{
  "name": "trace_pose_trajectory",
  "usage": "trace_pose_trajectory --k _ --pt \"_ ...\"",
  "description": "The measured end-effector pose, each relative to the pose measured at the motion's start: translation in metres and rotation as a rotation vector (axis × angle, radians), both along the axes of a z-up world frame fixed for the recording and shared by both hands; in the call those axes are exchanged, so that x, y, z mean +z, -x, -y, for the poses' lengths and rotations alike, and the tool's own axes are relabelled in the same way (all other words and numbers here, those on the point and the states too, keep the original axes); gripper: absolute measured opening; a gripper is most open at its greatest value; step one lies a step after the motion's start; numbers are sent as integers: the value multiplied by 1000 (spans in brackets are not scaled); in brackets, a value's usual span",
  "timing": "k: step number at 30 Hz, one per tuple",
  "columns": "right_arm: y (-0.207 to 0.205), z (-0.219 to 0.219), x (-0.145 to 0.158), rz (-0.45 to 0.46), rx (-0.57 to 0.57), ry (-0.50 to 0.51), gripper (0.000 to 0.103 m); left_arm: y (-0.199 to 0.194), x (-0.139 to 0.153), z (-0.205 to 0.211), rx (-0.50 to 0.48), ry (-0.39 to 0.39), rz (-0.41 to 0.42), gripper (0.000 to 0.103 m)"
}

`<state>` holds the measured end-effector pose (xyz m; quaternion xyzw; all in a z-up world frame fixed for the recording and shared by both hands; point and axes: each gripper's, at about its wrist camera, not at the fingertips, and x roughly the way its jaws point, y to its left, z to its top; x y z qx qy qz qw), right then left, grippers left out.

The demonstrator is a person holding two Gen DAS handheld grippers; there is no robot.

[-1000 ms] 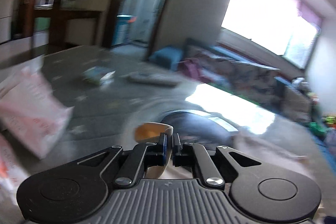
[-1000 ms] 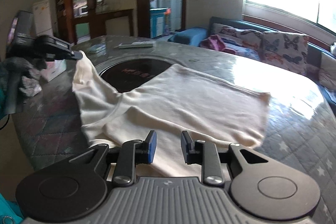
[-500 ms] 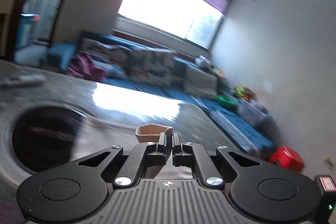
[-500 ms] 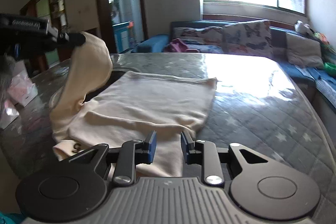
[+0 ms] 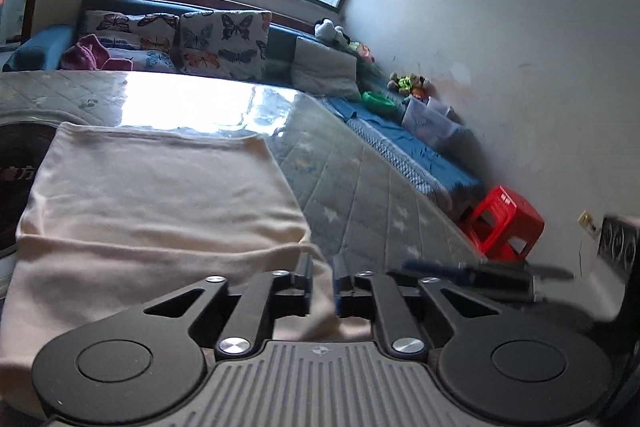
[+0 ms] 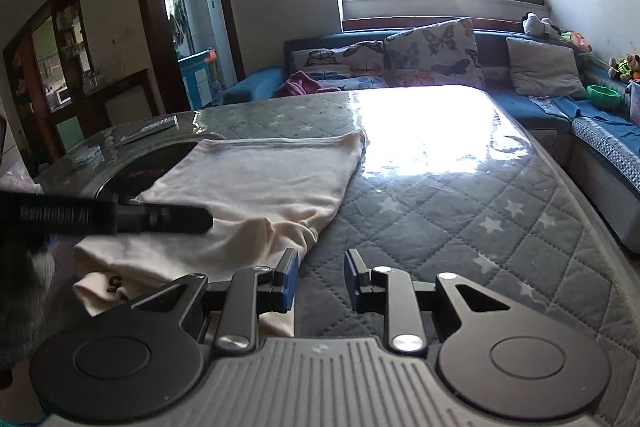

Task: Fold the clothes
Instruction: 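Lift the side edge and fold it toward the body center with the left gripper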

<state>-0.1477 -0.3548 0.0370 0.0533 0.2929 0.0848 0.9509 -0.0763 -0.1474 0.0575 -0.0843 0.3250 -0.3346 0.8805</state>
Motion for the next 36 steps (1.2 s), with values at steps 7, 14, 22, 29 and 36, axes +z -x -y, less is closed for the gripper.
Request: trace_pose_trajectory --k 7,14,22,29,36 --pt "-17 -20 3 -4 70 12 25 -6 -2 -57 117 -88 35 16" --pt "-43 -47 0 -14 136 35 24 -22 -23 -110 255 -174 2 15" --pt "-66 -66 -13 -52 180 68 24 -33 -33 -125 291 -211 -16 13" --pt "-65 -67 -12 -63 188 73 23 -51 -28 -120 299 -217 -6 15" --pt "-58 -70 -7 -53 215 81 24 -66 -24 -118 320 -210 -7 30"
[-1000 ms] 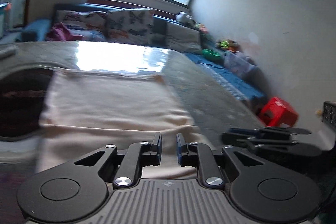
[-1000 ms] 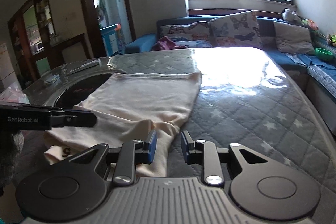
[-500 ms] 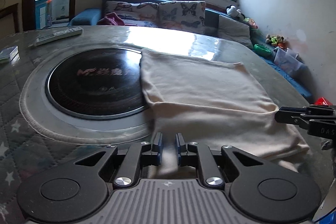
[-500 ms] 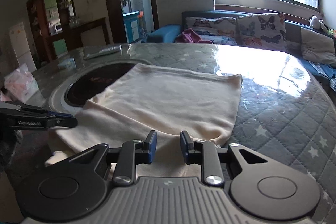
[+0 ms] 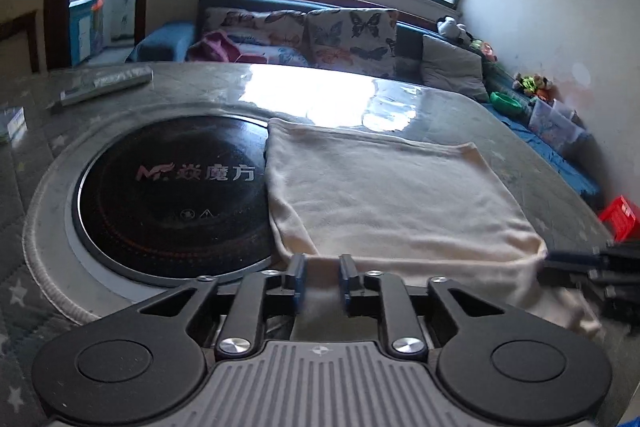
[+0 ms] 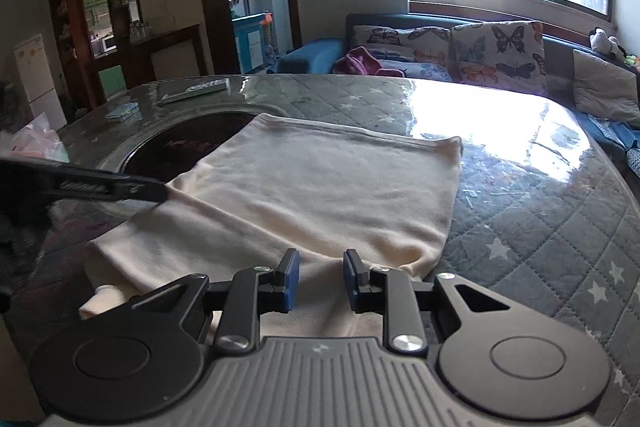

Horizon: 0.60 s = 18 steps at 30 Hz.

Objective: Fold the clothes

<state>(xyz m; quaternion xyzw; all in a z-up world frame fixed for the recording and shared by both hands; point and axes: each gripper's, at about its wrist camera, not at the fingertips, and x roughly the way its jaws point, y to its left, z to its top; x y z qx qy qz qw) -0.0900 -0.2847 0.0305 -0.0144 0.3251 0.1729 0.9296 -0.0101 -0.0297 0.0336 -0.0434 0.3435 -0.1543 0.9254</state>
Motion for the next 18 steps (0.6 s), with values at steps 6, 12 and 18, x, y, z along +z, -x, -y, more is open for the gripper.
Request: trace_pose_trajectory --k 6,12,18 --pt "7 1 6 5 11 3 24 -1 10 2 -117 -34 70 33" --pt "15 20 5 -28 -44 -17 24 -14 8 -5 -316 -98 70 31" --pt "19 27 -1 -60 -58 -12 24 -27 6 -10 -466 -186 84 30"
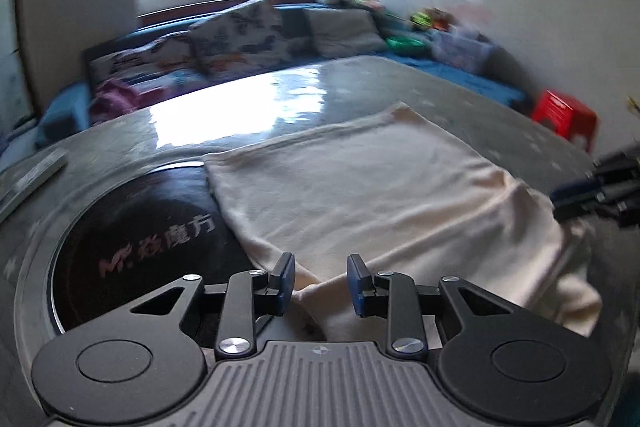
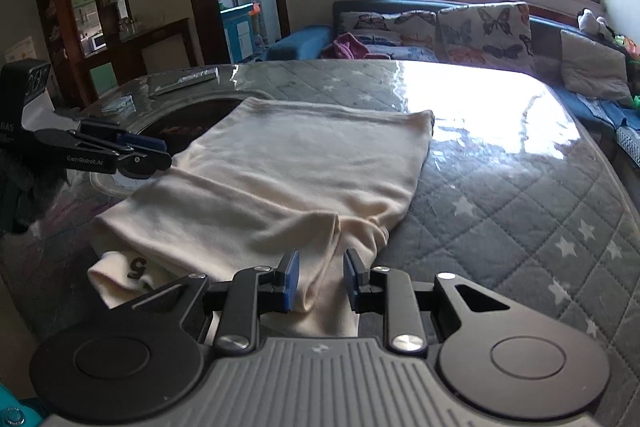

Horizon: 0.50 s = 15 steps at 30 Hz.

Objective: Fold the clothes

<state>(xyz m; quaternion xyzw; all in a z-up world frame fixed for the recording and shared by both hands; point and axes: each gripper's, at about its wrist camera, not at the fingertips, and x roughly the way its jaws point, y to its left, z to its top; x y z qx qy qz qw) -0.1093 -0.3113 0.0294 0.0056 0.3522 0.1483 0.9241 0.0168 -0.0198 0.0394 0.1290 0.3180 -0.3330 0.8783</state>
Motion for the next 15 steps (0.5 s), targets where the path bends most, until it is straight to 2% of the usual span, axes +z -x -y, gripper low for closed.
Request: trace_pose_trajectory --k 3,7,15 --pt "2 0 -2 -13 5 8 24 -1 -3 0 -72 -45 12 27" --pt "2 0 -4 -27 4 15 24 -3 -8 -1 -146 -68 4 21" --pt "0 -2 -4 -41 8 35 25 -11 -7 -8 -234 -69 5 18"
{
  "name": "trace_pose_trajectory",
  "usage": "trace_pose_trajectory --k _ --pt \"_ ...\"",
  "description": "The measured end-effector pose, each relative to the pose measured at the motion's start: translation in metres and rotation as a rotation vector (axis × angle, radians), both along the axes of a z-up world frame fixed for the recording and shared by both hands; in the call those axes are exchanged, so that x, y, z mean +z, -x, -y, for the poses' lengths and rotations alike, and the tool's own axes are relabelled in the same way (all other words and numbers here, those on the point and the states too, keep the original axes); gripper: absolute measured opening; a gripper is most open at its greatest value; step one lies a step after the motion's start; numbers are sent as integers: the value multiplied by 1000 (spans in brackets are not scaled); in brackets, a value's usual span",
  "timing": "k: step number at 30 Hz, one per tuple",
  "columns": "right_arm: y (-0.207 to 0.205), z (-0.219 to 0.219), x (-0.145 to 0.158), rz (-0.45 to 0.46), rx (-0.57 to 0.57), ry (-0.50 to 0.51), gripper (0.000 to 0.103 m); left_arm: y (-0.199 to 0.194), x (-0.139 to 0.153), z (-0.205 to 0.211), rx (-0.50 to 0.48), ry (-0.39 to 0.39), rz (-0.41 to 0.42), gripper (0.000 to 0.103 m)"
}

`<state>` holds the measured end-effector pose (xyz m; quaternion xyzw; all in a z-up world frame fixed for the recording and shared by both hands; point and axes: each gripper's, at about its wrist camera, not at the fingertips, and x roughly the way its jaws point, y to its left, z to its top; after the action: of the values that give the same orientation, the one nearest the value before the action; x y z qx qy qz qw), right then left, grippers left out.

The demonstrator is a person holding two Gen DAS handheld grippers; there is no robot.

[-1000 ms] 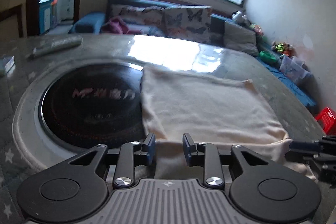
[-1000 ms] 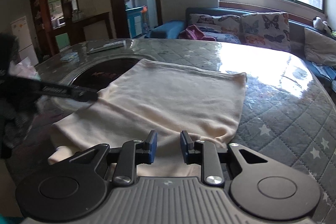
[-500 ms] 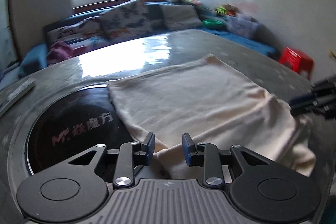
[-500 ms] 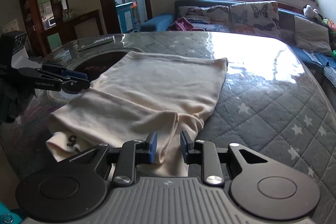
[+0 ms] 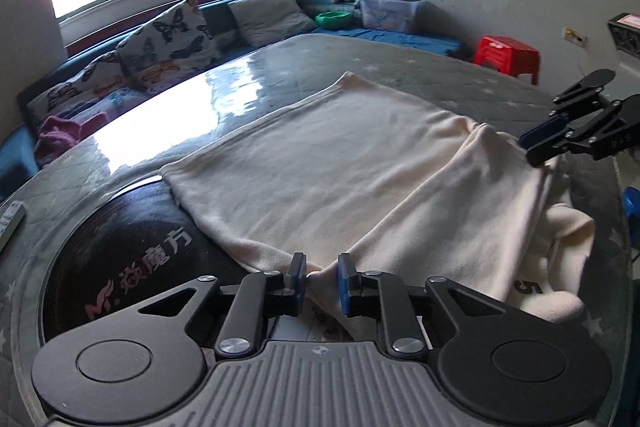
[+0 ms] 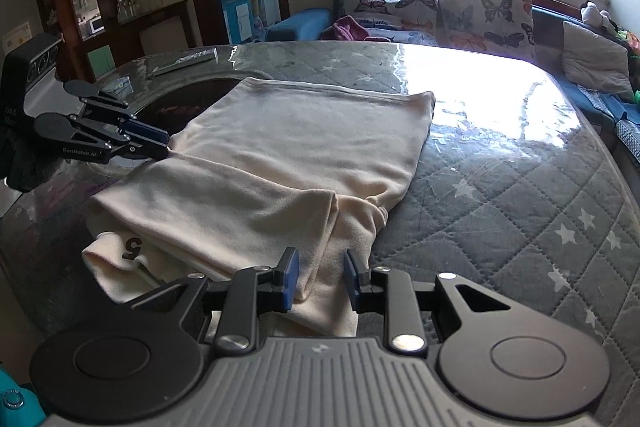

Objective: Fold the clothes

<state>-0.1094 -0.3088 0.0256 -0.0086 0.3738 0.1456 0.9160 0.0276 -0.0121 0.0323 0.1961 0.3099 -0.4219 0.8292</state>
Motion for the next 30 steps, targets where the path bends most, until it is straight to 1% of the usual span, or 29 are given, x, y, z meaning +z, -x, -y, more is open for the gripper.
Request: trace_pose_trajectory --k 9,10,20,23,26,30 --pt "-3 -2 1 -17 1 18 27 -8 6 -7 -109 2 -2 19" --pt "-3 -2 1 -19 1 20 29 -10 6 -7 -123 -4 -5 19" --pt "-8 -3 0 -42 2 33 30 -27 3 -4 -266 -59 -43 19" --pt "-10 -4 -1 -51 0 33 33 -32 2 -2 -306 -69 -59 19" --pt "-11 -4 -1 -58 -4 34 35 -35 2 -1 -344 -73 -61 18" --pt "-13 -4 -2 -65 -9 32 36 -35 4 -3 -375 -73 -61 10"
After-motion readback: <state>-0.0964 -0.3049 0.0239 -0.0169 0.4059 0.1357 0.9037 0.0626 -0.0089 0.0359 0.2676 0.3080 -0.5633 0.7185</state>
